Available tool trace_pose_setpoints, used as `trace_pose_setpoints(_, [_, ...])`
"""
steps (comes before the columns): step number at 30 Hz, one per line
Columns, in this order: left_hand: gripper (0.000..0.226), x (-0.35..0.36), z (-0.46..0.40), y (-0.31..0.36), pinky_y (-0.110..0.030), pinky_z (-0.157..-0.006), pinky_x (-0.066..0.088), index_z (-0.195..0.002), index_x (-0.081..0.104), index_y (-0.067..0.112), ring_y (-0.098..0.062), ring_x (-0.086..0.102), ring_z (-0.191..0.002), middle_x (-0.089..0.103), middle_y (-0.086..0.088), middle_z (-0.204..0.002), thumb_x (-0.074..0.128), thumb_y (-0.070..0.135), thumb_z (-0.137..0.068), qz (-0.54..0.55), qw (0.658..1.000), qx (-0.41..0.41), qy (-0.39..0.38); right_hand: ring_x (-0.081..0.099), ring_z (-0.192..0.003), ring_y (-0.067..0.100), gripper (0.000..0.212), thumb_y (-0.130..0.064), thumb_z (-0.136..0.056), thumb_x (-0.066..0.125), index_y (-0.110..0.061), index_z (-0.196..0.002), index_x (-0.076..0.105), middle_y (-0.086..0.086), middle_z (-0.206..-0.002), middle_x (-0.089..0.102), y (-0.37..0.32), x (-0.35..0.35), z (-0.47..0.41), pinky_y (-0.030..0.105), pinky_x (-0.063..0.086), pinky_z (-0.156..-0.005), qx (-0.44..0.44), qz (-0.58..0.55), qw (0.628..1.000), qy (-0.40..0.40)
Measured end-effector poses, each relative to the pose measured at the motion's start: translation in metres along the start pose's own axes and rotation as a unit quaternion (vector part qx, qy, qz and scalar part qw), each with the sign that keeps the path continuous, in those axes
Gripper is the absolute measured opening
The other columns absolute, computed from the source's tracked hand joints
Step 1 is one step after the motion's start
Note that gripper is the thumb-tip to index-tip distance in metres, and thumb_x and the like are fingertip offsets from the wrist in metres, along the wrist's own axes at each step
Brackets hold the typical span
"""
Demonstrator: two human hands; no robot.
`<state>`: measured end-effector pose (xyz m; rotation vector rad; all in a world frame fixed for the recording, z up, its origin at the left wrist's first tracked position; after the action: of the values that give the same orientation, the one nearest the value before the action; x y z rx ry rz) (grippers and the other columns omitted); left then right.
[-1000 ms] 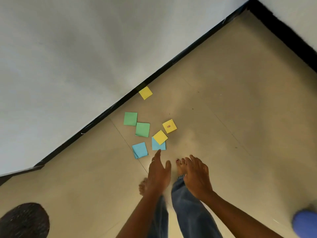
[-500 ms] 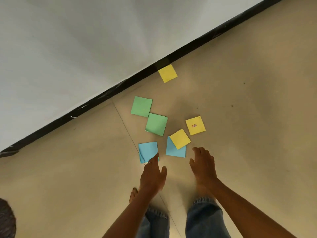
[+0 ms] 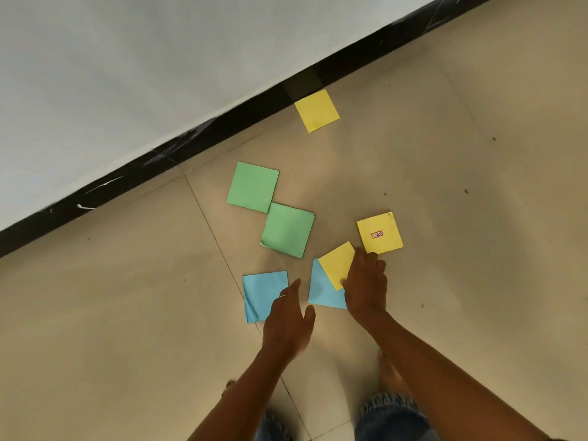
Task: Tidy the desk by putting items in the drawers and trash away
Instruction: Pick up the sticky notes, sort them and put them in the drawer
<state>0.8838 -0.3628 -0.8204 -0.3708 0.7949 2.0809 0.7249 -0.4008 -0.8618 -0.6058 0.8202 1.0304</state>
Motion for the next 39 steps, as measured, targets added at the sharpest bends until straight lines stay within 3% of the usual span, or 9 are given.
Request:
trace_pose_setpoints(7, [0.057,-0.001,-0.006,0.002,-0.032,-0.114,0.026,-0.147,0.026,0.015,-0.018,0.030,-0.140,0.031,-0.003,-0.153,0.046,0.033,-0.097,0.083,0.996,-0.026,0.020,0.047,-0.108,0.033,0.029,-0.021,-0.091,0.057,-0.002,-0.113,0.054,0.017,-0.114,0.051,0.002,-0.004,0.011,0.040,0.038,-0.082,0.027,-0.118,0.992,0.026])
trace_pose_setpoints(12, [0.065,-0.009,-0.006,0.009,-0.027,-0.104,0.032,-0.145,0.028,0.013,-0.020,0.039,-0.134,0.039,-0.005,-0.147,0.047,0.045,-0.093,0.282,0.953,-0.107,0.020,0.055,-0.080,0.025,0.018,-0.022,-0.092,0.055,-0.004,-0.092,0.056,0.012,-0.085,0.059,-0.006,-0.006,0.039,0.026,0.038,-0.061,0.050,-0.468,0.879,-0.079])
trace_pose_setpoints(16, [0.063,-0.012,-0.010,0.015,-0.030,-0.099,0.038,-0.143,0.034,0.014,-0.019,0.046,-0.125,0.046,-0.004,-0.141,0.050,0.047,-0.091,0.359,0.925,-0.128,-0.006,0.060,-0.081,0.024,0.005,-0.012,-0.095,0.053,-0.012,-0.094,0.057,0.011,-0.090,0.064,-0.009,-0.020,0.050,0.027,0.044,-0.065,0.032,-0.518,0.850,-0.093])
trace_pose_setpoints(22, [0.043,-0.026,-0.016,0.022,-0.016,-0.067,0.042,-0.118,0.055,0.018,-0.007,0.055,-0.092,0.060,0.002,-0.109,0.045,0.051,-0.092,0.390,0.916,-0.093,0.027,0.058,-0.071,0.014,0.015,-0.007,-0.093,0.053,-0.021,-0.090,0.056,0.004,-0.085,0.063,-0.008,-0.048,0.036,0.018,0.049,-0.059,0.046,-0.609,0.790,-0.051])
trace_pose_setpoints(24, [0.031,-0.029,-0.018,0.018,-0.015,-0.064,0.042,-0.108,0.058,0.020,-0.003,0.054,-0.082,0.059,0.008,-0.096,0.053,0.046,-0.091,0.402,0.909,-0.106,0.013,0.058,-0.072,0.015,0.018,-0.006,-0.093,0.054,-0.022,-0.086,0.056,0.002,-0.084,0.063,-0.008,-0.049,0.029,0.025,0.050,-0.063,0.062,-0.627,0.774,-0.064])
trace_pose_setpoints(27, [0.026,-0.030,-0.019,0.008,-0.018,-0.062,0.042,-0.101,0.067,0.018,-0.006,0.057,-0.074,0.066,0.006,-0.087,0.068,0.038,-0.083,0.394,0.912,-0.110,-0.017,0.059,-0.077,0.024,0.013,-0.012,-0.093,0.055,-0.021,-0.083,0.055,0.006,-0.084,0.063,-0.003,-0.052,0.021,0.037,0.051,-0.070,0.065,-0.584,0.808,-0.035])
trace_pose_setpoints(31, [0.014,-0.029,-0.019,-0.001,-0.027,-0.064,0.050,-0.092,0.063,0.018,-0.018,0.060,-0.076,0.065,-0.003,-0.087,0.072,0.023,-0.082,0.435,0.891,-0.133,-0.009,0.042,-0.067,0.017,0.022,-0.019,-0.095,0.052,-0.019,-0.074,0.046,-0.002,-0.073,0.048,0.008,-0.064,0.020,0.023,0.035,-0.058,0.077,-0.509,0.854,0.070])
trace_pose_setpoints(35, [0.026,-0.032,-0.020,0.003,-0.021,-0.055,0.055,-0.111,0.055,0.017,-0.018,0.063,-0.083,0.064,-0.002,-0.097,0.064,0.009,-0.088,0.509,0.852,-0.118,-0.005,0.052,-0.076,0.020,0.015,-0.024,-0.092,0.053,-0.009,-0.092,0.055,0.006,-0.085,0.057,-0.008,-0.058,0.029,0.035,0.046,-0.071,0.033,-0.551,0.833,0.013])
trace_pose_setpoints(39, [0.019,-0.027,-0.018,0.011,-0.030,-0.061,0.051,-0.113,0.054,0.018,-0.019,0.063,-0.081,0.064,-0.002,-0.093,0.050,0.026,-0.097,0.575,0.800,-0.172,-0.002,0.050,-0.071,0.020,0.024,-0.028,-0.089,0.052,-0.005,-0.091,0.057,0.005,-0.078,0.057,-0.026,-0.044,0.040,0.028,0.037,-0.058,-0.006,-0.462,0.886,-0.026])
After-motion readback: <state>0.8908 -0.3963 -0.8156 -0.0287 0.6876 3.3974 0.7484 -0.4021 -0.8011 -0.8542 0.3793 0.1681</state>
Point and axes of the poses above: each hand's wrist, its own z-axis away from the middle knuckle, its own x-axis out of the palm, y = z × x, the point moved 6 cm from there along -z, towards the middle knuckle
